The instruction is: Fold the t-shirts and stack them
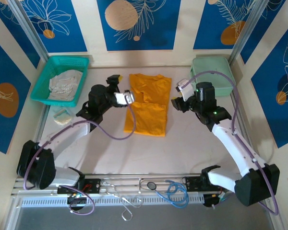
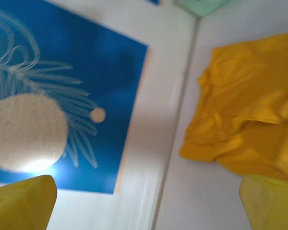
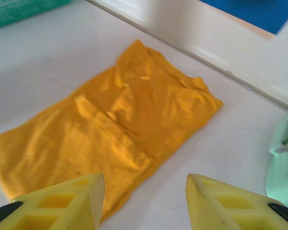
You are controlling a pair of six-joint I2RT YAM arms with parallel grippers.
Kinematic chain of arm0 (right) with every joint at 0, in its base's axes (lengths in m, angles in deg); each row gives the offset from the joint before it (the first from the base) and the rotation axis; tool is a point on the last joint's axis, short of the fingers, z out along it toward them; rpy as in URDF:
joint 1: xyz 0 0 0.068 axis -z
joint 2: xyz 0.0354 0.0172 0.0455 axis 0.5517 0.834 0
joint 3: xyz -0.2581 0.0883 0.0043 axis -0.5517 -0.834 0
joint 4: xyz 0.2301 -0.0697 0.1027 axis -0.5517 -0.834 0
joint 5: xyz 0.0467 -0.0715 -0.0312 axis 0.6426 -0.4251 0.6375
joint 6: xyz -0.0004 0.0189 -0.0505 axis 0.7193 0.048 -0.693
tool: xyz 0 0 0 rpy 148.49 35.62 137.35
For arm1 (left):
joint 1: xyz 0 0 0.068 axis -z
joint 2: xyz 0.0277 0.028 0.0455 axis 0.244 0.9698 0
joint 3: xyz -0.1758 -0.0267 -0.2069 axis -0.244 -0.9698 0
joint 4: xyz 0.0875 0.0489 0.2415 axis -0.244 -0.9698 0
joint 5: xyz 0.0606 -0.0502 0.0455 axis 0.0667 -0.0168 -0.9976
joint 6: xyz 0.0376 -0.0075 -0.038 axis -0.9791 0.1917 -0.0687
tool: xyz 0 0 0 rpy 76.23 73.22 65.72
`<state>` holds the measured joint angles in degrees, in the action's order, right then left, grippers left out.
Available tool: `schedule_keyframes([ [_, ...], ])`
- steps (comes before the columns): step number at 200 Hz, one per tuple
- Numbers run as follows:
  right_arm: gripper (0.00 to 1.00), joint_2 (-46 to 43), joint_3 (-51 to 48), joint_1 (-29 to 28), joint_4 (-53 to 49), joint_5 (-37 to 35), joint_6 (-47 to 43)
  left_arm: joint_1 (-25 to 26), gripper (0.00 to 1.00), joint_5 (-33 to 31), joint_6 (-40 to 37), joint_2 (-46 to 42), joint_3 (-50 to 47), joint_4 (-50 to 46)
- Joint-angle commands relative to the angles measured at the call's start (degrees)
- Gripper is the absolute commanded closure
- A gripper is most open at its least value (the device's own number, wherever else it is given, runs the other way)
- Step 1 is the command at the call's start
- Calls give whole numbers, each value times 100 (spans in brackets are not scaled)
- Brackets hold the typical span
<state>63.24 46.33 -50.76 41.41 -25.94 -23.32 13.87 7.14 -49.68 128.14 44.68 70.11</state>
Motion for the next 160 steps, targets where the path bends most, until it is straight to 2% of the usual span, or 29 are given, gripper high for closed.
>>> schedule_keyframes([
  [1, 50, 293, 263, -153, -1011, 1207, -402, -39, 1, 838, -1110, -113, -305, -1718],
  [16, 55, 573, 502, -407, -1514, 1171, -895, -6, 1, 783, -1340, -235, -504, -1764],
  [57, 54, 712, -46, -1365, -2057, 567, -3826, 318, 2, 720, -1729, -407, -782, -2147],
  [90, 47, 1091, -38, -1350, -2326, 834, -4410, 749, 3, 600, -1897, -160, -867, -2484],
  [121, 45, 1769, 130, -1576, -2752, 628, -4810, 997, 4, 504, -1996, 192, -918, -2624],
  [160, 44, 2575, 179, -1779, -2668, 124, -4922, 1010, 6, 475, -1938, 498, -951, -2728],
])
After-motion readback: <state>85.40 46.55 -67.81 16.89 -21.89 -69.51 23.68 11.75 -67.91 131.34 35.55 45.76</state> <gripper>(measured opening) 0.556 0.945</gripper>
